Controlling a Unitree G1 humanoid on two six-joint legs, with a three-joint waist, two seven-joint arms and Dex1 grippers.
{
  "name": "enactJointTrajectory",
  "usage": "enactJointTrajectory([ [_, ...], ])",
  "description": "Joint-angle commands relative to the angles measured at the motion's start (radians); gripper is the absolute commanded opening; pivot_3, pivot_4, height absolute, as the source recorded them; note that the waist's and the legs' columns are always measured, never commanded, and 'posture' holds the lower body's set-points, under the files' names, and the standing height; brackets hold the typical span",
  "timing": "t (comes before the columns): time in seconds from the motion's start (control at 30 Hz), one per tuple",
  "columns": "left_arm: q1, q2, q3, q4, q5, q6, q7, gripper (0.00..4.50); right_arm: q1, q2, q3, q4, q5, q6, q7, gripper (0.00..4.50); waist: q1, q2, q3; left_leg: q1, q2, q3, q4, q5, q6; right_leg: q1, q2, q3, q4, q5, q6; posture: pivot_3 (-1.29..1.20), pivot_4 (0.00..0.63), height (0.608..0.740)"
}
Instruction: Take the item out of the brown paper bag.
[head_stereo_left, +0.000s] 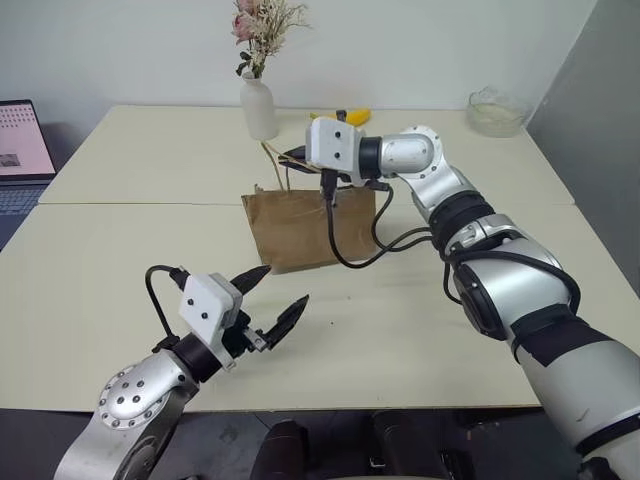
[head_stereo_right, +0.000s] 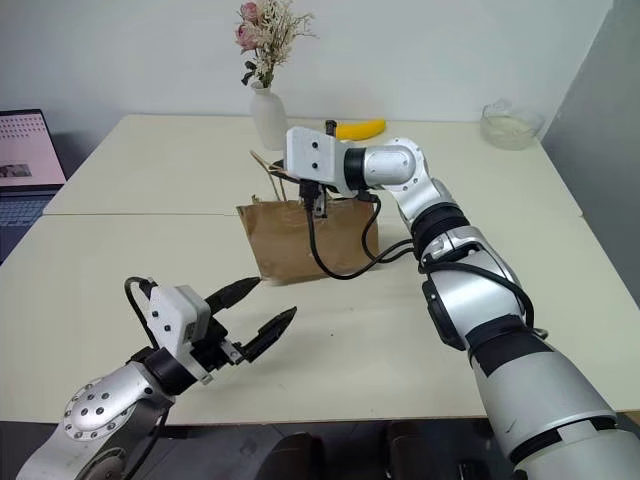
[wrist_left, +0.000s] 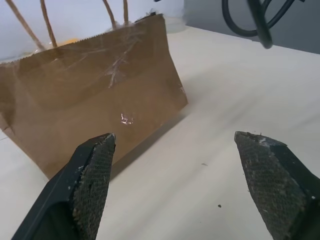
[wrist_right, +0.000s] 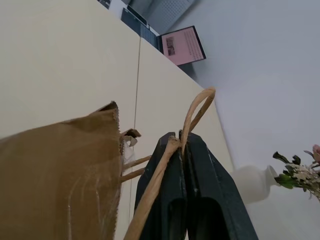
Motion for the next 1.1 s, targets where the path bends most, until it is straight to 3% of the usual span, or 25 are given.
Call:
enactJointTrajectory([
  [0.03,-0.005,0.003,0.003,-0.004,0.007,-0.027,-0.009,3.99,-0.05,0.005,-0.014,-0.002,-0.005,0.016,-0.057,0.02,0.0,0.0,0.0,0.0,0.0,0.0,0.0,0.0,0.0,0.0,0.0,0.0,0.0,0.0,0.0,0.0,0.15,0.74],
  [0.6,0.002,-0.001,-0.011,0.014,0.026,-0.057,-0.034,3.99,-0.026,-0.009,0.034,0.019,-0.085,0.057,-0.106,0.02,0.0,0.0,0.0,0.0,0.0,0.0,0.0,0.0,0.0,0.0,0.0,0.0,0.0,0.0,0.0,0.0,0.15,0.74],
  [0.73,0.005,-0.005,-0.017,0.018,0.03,-0.063,-0.04,3.99,-0.025,-0.017,0.031,0.019,-0.085,0.061,-0.08,0.9,0.0,0.0,0.0,0.0,0.0,0.0,0.0,0.0,0.0,0.0,0.0,0.0,0.0,0.0,0.0,0.0,0.15,0.74],
  [0.97,0.003,-0.006,-0.032,0.027,0.036,-0.073,-0.042,3.99,-0.03,-0.025,-0.004,0.017,-0.044,0.099,0.019,3.32,0.0,0.0,0.0,0.0,0.0,0.0,0.0,0.0,0.0,0.0,0.0,0.0,0.0,0.0,0.0,0.0,0.15,0.74],
  [1.1,-0.005,-0.004,-0.038,0.028,0.035,-0.071,-0.041,3.99,-0.033,-0.035,-0.024,0.011,-0.011,0.14,0.124,4.48,0.0,0.0,0.0,0.0,0.0,0.0,0.0,0.0,0.0,0.0,0.0,0.0,0.0,0.0,0.0,0.0,0.15,0.74],
])
